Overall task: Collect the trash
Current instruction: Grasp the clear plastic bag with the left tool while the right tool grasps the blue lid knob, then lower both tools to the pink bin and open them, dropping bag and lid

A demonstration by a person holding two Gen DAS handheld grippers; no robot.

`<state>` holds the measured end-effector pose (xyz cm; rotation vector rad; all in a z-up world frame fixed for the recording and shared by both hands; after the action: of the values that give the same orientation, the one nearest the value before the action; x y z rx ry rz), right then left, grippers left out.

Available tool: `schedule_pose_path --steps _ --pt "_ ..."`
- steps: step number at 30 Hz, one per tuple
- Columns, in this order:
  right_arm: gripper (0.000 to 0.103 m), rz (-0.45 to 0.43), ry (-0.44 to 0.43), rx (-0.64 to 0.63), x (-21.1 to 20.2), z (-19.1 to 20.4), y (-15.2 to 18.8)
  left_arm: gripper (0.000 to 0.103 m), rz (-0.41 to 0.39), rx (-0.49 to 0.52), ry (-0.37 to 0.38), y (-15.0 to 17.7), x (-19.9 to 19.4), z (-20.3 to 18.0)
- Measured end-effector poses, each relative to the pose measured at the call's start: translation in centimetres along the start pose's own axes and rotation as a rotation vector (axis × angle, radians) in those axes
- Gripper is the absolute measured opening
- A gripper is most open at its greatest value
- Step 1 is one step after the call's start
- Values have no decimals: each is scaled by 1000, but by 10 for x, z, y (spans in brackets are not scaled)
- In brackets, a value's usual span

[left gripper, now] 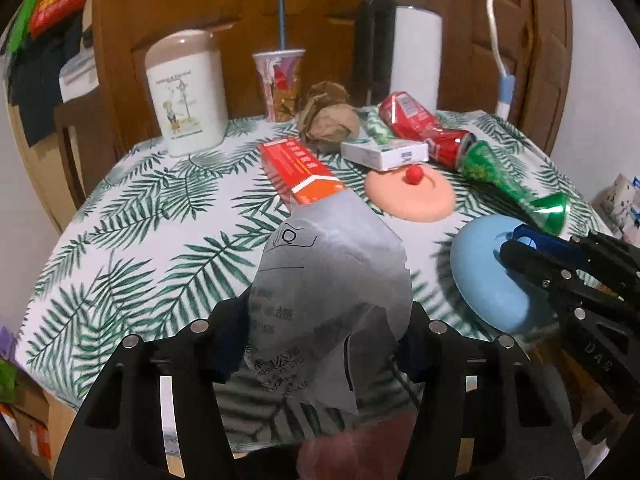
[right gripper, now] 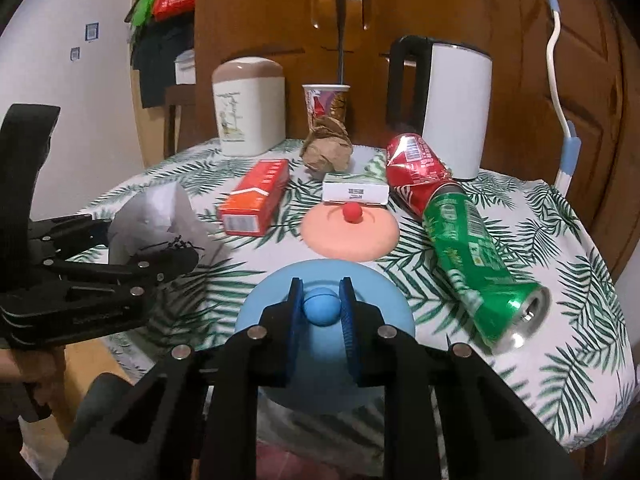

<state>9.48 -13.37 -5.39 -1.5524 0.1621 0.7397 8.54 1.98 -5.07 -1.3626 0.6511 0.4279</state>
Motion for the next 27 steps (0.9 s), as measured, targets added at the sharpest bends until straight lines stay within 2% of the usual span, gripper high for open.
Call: schedule_pose_path --steps 7,10,13,17,23,27 --pt "19 8 -40 -7 -48 12 29 57 16 45 43 34 -44 -19" --pt "19 38 -57 -9 -63 20 55 57 50 64 62 61 -55 -28" --pt "19 110 -80 -4 -65 24 93 57 106 81 81 94 -53 -36" --pt "19 225 -96 14 -41 25 146 57 254 100 106 154 -15 -47" --pt "19 463 -116 0 42 25 233 57 538 139 142 250 86 -59" --pt "19 607 -123 5 89 24 278 57 680 135 164 293 134 -59"
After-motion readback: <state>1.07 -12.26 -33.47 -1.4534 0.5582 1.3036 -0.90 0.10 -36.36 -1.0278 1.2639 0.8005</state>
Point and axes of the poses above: each gripper's, at about its wrist camera, not at the fingertips, and x roughly the way its jaws point, z to its left, y to its underside, the point moved 3 cm from there along x, roughly the way its jaws point, and after that the axes turned 4 degrees about x, right-handed, at the moved point
